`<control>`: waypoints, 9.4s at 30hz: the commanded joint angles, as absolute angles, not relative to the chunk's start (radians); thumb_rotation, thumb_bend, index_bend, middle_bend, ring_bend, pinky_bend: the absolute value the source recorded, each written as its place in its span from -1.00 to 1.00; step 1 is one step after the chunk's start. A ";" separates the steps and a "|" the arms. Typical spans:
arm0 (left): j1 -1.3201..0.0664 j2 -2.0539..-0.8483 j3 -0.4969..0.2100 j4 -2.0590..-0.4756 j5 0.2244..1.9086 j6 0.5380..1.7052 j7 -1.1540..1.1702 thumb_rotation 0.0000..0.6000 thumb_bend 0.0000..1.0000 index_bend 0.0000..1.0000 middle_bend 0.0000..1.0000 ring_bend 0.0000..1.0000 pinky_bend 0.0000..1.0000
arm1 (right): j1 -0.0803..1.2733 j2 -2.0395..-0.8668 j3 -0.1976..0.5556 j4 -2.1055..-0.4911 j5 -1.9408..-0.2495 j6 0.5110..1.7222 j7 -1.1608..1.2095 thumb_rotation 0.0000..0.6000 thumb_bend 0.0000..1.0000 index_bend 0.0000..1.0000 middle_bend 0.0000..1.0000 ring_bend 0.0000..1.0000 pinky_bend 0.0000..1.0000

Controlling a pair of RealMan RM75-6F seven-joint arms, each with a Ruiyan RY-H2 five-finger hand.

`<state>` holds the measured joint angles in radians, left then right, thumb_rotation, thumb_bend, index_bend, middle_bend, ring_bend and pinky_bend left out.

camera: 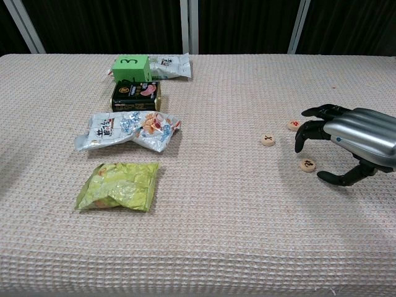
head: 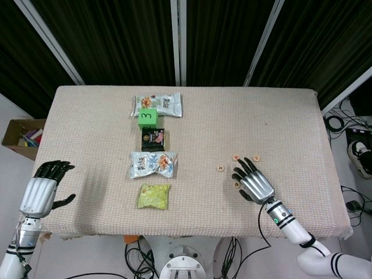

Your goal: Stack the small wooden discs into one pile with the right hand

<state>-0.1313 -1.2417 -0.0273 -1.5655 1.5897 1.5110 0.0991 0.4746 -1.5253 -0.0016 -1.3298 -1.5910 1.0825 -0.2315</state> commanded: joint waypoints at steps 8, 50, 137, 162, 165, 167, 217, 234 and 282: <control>-0.124 -1.241 -0.022 -1.567 1.589 1.518 0.100 1.00 -0.83 -0.46 -0.53 -0.66 -0.63 | 0.484 -1.538 -0.008 -1.320 -1.588 1.077 -0.228 1.00 -0.33 -0.23 -0.53 -1.00 -0.89; -0.104 -1.263 -0.015 -1.527 1.566 1.519 0.056 1.00 -0.83 -0.46 -0.54 -0.66 -0.63 | 0.668 -1.624 0.112 -1.244 -1.467 0.939 -0.285 1.00 -0.20 0.02 -0.48 -1.00 -0.89; -0.111 -1.270 -0.013 -1.505 1.550 1.486 0.030 1.00 -0.83 -0.47 -0.55 -0.66 -0.63 | 0.714 -1.659 0.132 -1.066 -1.287 0.872 -0.269 1.00 -0.36 -0.02 -0.41 -1.00 -1.00; -0.111 -1.270 -0.013 -1.509 1.548 1.485 0.032 1.00 -0.83 -0.47 -0.55 -0.66 -0.63 | 0.733 -1.502 0.096 -1.388 -1.353 0.880 -0.342 1.00 -0.30 0.03 -0.42 -1.00 -1.00; -0.110 -1.273 -0.012 -1.505 1.547 1.484 0.030 1.00 -0.83 -0.47 -0.55 -0.66 -0.63 | 0.738 -1.505 0.096 -1.388 -1.342 0.876 -0.371 1.00 -0.30 0.02 -0.43 -1.00 -1.00; -0.111 -1.275 -0.012 -1.503 1.547 1.484 0.028 1.00 -0.83 -0.47 -0.55 -0.66 -0.63 | 0.740 -1.508 0.096 -1.388 -1.338 0.877 -0.383 1.00 -0.30 0.00 -0.43 -1.00 -1.00; -0.110 -1.286 -0.009 -1.493 1.550 1.484 0.020 1.00 -0.83 -0.48 -0.55 -0.66 -0.63 | 0.626 -1.439 0.074 -1.314 -1.236 0.970 -0.330 1.00 -0.57 -0.25 -0.47 -1.00 -1.00; -0.107 -1.278 -0.010 -1.510 1.546 1.485 0.038 1.00 -0.83 -0.49 -0.55 -0.66 -0.63 | 0.632 -1.528 0.081 -1.129 -1.243 0.906 -0.252 1.00 -0.47 -0.17 -0.47 -1.00 -1.00; -0.083 -1.292 -0.003 -1.481 1.540 1.498 0.005 1.00 -0.83 -0.49 -0.55 -0.66 -0.63 | 0.740 -1.487 0.096 -1.402 -1.350 0.887 -0.388 1.00 -0.32 0.04 -0.43 -1.00 -1.00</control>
<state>-0.0832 -1.2921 -0.0026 -1.4808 1.5400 1.4981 0.0055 0.7392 -1.4862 0.0966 -1.4033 -1.3494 0.8867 -0.3870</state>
